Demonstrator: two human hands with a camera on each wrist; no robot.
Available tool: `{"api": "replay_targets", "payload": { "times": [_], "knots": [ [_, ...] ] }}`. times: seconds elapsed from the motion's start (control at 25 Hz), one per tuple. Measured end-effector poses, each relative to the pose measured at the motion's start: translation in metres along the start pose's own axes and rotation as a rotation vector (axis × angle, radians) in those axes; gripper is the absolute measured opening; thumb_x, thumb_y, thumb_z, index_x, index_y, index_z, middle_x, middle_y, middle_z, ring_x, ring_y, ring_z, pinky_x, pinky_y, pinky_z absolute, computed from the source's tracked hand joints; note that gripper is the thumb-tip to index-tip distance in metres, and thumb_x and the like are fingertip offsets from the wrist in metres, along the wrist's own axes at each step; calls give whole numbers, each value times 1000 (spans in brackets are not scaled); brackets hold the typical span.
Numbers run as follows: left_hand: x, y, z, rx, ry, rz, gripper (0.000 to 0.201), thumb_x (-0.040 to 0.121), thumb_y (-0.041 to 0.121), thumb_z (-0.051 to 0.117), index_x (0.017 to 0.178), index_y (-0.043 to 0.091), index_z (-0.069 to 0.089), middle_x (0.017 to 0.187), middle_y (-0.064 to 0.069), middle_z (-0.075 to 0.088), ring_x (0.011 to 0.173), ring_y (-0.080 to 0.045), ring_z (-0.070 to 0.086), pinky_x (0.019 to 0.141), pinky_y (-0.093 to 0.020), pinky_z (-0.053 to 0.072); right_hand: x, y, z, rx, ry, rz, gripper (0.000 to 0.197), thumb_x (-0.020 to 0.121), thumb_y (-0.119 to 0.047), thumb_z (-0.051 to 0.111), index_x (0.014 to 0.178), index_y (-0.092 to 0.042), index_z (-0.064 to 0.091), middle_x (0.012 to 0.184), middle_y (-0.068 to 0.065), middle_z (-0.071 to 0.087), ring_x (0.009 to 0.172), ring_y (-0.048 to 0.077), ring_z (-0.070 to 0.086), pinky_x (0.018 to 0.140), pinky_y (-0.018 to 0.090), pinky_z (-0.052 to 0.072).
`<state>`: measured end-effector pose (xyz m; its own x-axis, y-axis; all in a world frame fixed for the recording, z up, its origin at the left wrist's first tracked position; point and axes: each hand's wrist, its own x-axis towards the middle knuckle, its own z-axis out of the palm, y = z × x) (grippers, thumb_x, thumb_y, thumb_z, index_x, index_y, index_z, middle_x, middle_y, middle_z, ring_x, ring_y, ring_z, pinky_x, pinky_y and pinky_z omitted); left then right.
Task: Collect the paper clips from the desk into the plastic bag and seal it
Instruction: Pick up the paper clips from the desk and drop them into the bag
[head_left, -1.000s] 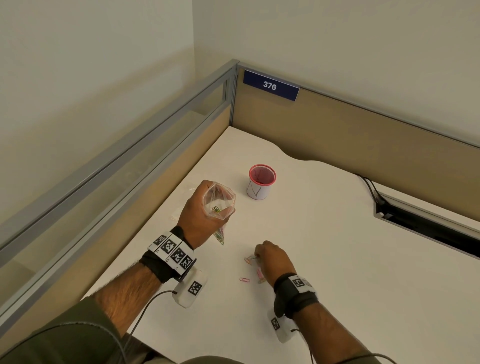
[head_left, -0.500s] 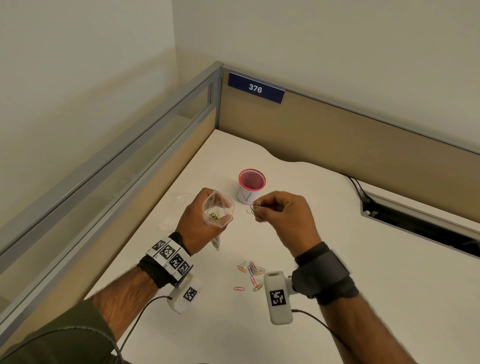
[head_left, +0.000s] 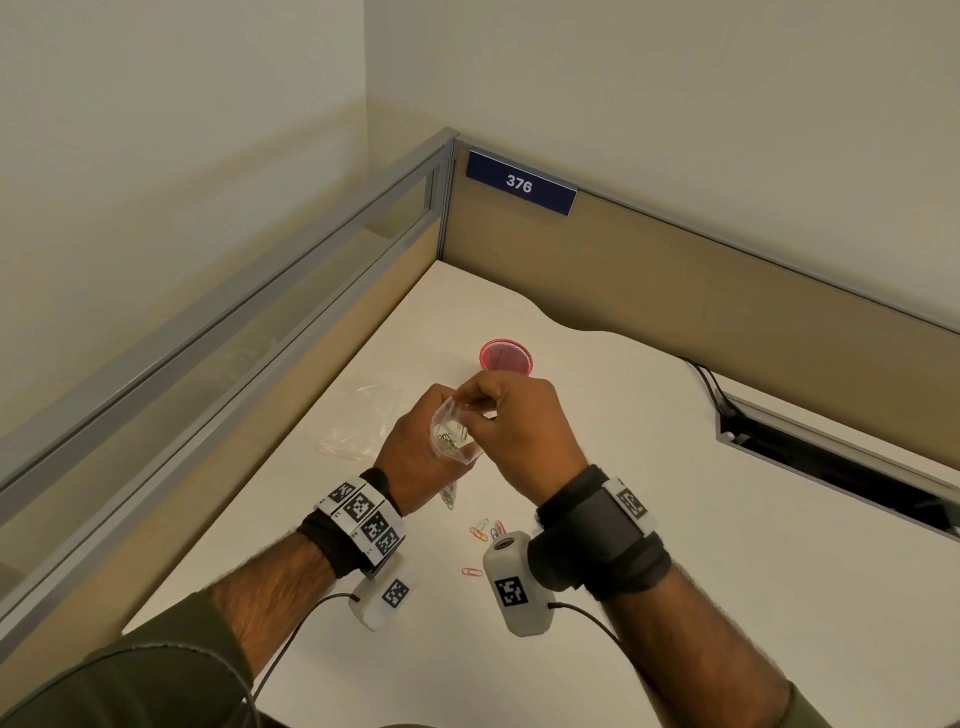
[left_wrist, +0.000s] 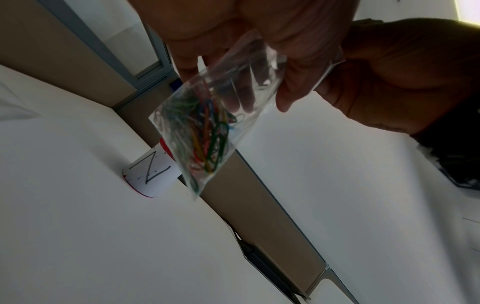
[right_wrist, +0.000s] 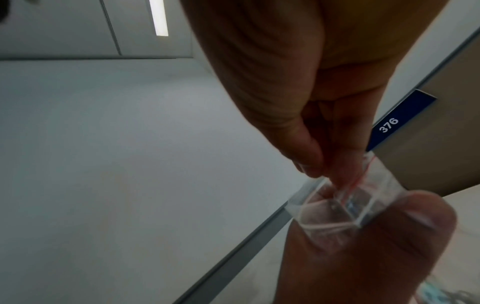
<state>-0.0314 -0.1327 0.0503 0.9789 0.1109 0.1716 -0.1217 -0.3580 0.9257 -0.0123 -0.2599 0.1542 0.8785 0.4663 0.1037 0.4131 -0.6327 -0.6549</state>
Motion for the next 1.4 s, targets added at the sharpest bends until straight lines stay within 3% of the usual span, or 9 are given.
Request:
{"api": "replay_targets", "payload": {
  "times": [0.2, 0.32, 0.44, 0.56, 0.8, 0.96, 1.04, 1.24, 1.4],
  "knots": [
    [-22, 2, 3, -81, 27, 29, 37, 75, 36, 76, 103, 33, 53, 100, 14, 67, 102, -8, 66, 89, -20, 52, -22, 12, -21, 131, 107, 0, 17, 89, -4, 61, 98, -13, 72, 90, -5, 70, 80, 9, 67, 75, 14, 56],
    [-36, 7, 1, -146, 93, 28, 34, 76, 23, 77, 103, 16, 57, 103, -2, 69, 103, -19, 67, 96, -31, 53, -32, 73, -11, 53, 90, 99, 20, 90, -4, 58, 99, -14, 71, 95, -2, 70, 83, 10, 67, 77, 17, 56],
    [-50, 13, -3, -153, 122, 1, 32, 79, 3, 78, 103, 10, 57, 102, -5, 69, 103, -18, 67, 96, -29, 52, -52, 155, 29, -227, -187, 319, 27, 90, -7, 57, 114, -14, 65, 121, 5, 64, 108, 19, 61, 97, 29, 48],
    [-61, 19, -11, -145, 164, -9, 32, 80, 0, 78, 103, 8, 57, 102, -5, 69, 102, -15, 67, 93, -19, 50, -74, 196, 64, -396, -393, 429, 36, 88, -19, 62, 123, -11, 57, 128, 11, 52, 117, 27, 54, 101, 31, 44],
    [-60, 21, -19, -110, 211, -35, 33, 80, -1, 78, 105, 4, 57, 101, 0, 69, 98, -3, 66, 89, -12, 48, -64, 173, 111, -329, -369, 372, 24, 92, -20, 57, 109, -6, 63, 118, 14, 56, 105, 31, 59, 92, 35, 49],
    [-55, 20, -19, -91, 206, -34, 33, 81, 2, 78, 106, 8, 57, 103, 0, 70, 102, -10, 67, 93, -17, 51, -68, 174, 96, -206, -373, 413, 49, 77, -32, 77, 117, -11, 58, 117, 7, 54, 107, 25, 56, 89, 31, 45],
    [-51, 17, -20, -95, 215, -32, 33, 81, 2, 78, 105, 8, 57, 103, -1, 70, 102, -11, 67, 94, -20, 51, -88, 176, 90, -271, -432, 443, 56, 74, -35, 79, 116, -10, 53, 116, 8, 50, 105, 26, 56, 87, 32, 46],
    [-41, 10, -19, -116, 206, -39, 33, 81, 0, 77, 103, 12, 56, 103, 2, 69, 100, -3, 67, 92, -17, 51, -90, 170, 107, -249, -299, 534, 28, 90, -23, 61, 112, -7, 56, 118, 12, 53, 105, 29, 58, 88, 32, 46],
    [-35, 8, -22, -133, 181, -1, 33, 80, -4, 77, 103, 5, 56, 103, -4, 69, 102, -14, 67, 95, -22, 51, -61, 156, 129, -170, -246, 522, 19, 91, -19, 54, 103, -8, 64, 112, 12, 62, 99, 28, 62, 83, 30, 48]
  ]
}}
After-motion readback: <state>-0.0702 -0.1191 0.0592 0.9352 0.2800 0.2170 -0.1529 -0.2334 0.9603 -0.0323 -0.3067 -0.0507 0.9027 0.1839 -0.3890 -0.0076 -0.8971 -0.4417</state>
